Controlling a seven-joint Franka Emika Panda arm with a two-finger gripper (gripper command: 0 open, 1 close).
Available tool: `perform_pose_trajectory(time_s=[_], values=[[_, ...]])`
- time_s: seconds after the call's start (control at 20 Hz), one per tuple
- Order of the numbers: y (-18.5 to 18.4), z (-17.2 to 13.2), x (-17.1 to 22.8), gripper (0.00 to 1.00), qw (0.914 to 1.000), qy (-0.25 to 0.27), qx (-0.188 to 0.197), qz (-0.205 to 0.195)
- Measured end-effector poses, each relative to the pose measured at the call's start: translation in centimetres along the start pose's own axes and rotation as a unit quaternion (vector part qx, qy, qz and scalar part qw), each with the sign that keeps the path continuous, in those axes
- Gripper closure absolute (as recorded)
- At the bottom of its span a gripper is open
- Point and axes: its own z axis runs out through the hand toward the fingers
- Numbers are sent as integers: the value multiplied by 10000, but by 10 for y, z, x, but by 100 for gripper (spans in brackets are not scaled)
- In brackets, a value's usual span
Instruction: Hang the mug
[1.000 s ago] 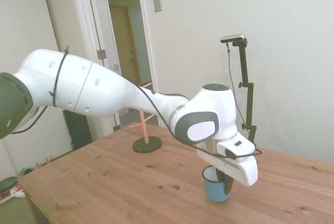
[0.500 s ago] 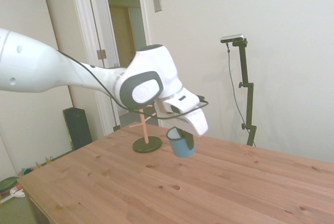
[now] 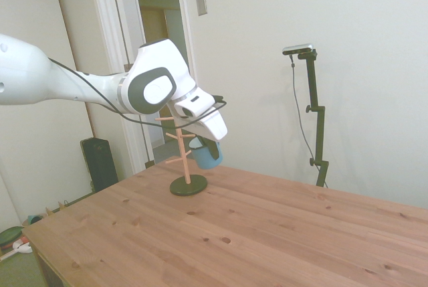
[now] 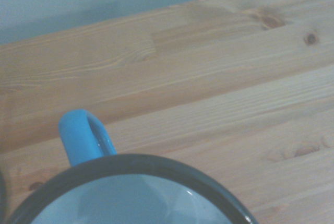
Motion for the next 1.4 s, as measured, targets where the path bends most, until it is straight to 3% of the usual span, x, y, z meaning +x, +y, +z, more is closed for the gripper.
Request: perform_pose_trajectory(time_s=[0.65, 1.4], values=[[-74, 5, -46, 100, 9991, 223, -203, -301], [-83, 28, -81, 100, 9967, 419, -462, -522]])
